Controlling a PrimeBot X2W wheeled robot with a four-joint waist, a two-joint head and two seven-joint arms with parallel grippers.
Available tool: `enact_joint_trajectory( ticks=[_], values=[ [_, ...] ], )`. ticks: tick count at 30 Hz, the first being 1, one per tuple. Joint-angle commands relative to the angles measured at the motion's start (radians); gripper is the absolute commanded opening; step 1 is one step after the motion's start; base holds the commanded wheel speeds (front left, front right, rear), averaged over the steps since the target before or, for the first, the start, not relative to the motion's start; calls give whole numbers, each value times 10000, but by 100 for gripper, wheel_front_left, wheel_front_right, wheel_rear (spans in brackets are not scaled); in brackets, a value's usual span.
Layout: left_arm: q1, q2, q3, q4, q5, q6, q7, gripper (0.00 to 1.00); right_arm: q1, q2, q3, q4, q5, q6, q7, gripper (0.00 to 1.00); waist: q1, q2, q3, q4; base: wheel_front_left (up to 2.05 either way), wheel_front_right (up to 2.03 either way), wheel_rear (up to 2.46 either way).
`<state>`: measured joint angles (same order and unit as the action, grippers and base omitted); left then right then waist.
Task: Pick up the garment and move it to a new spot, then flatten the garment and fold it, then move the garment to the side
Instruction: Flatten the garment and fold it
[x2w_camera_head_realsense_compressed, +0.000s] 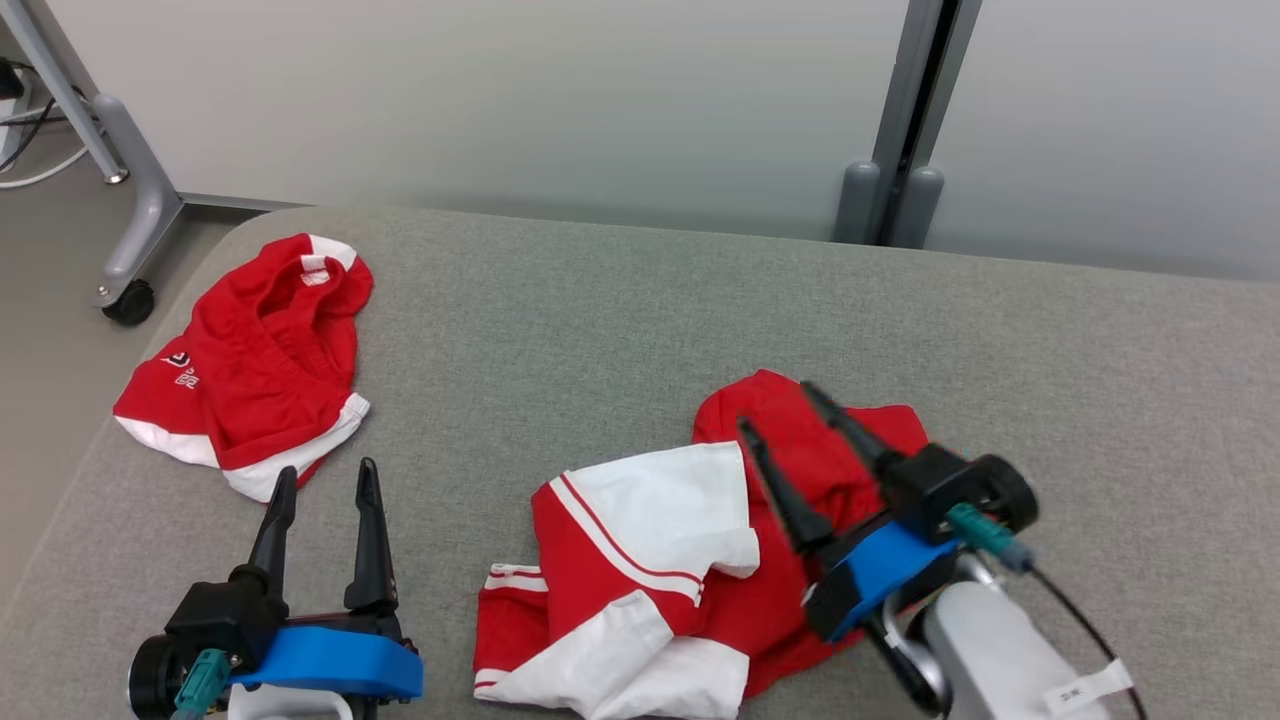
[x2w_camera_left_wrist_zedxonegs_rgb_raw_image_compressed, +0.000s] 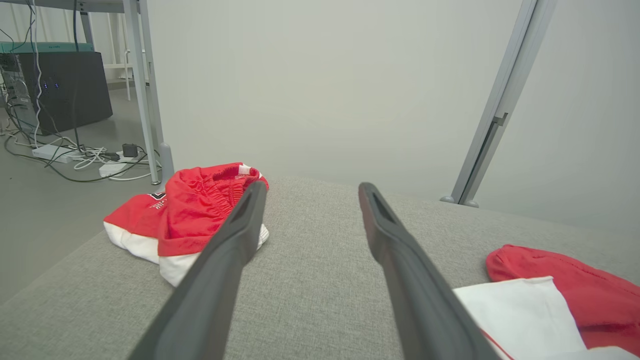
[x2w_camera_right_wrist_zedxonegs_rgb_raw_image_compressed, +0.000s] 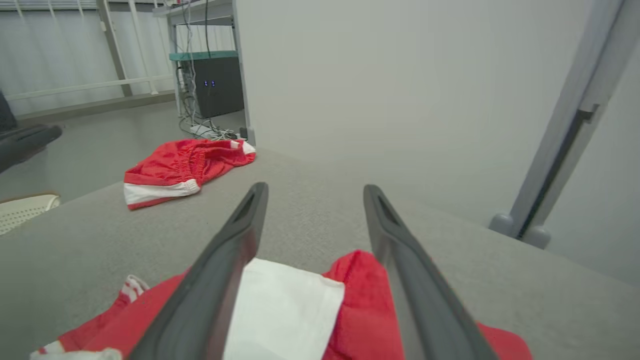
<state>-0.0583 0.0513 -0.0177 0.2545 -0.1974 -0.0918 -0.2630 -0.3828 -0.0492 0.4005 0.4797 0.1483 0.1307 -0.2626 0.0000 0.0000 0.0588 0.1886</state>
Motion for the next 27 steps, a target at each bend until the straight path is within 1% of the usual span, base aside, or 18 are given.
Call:
enact_joint_trajectory(
  ticks=[1, 3, 6, 8, 11, 14, 19, 24, 27],
  values=[
    [55, -14, 14, -47, 64, 6, -27, 100, 53, -26, -252, -16, -160, 2, -33, 100, 0, 0, -1, -31, 0, 0, 0],
    [60, -13, 49, -66, 67, -20, -27, 100, 45, -60, -1310, -38, -569, 2, -33, 100, 0, 0, 15, -69, 0, 0, 0],
    [53, -13, 33, -78, 84, -41, -27, 100, 146, -158, -2595, 73, -1094, 2, -33, 100, 0, 0, 24, -74, 0, 0, 0],
    [53, -13, -2, -87, 80, -54, -27, 100, 255, -252, -3239, 265, -1397, 2, 28, 100, 0, 0, 37, -55, 0, 0, 0],
    [21, -13, -38, -106, 67, -61, -27, 100, 341, -268, -3924, 493, -1778, 2, 126, 100, 0, 0, 84, -5, 0, 0, 0],
    [-42, -13, -49, -120, 41, -66, -27, 100, 481, -218, -4314, 856, -2060, 2, 231, 100, 0, 0, 164, 44, 0, 0, 0],
    [-147, -15, -94, -93, 21, -67, -27, 100, 538, -107, -4617, 1824, -2283, 2, 335, 100, 0, 0, 289, 137, 0, 0, 0],
    [-213, -13, -138, -73, -10, -62, -27, 100, 351, -40, -4727, 2982, -2449, 2, 320, 100, 0, 0, 385, 232, 0, 0, 0],
    [-228, -13, -127, -43, -12, -63, -28, 100, 229, -23, -4596, 3608, -2452, 2, 283, 100, 0, 0, 397, 241, 0, 0, 0]
  ],
)
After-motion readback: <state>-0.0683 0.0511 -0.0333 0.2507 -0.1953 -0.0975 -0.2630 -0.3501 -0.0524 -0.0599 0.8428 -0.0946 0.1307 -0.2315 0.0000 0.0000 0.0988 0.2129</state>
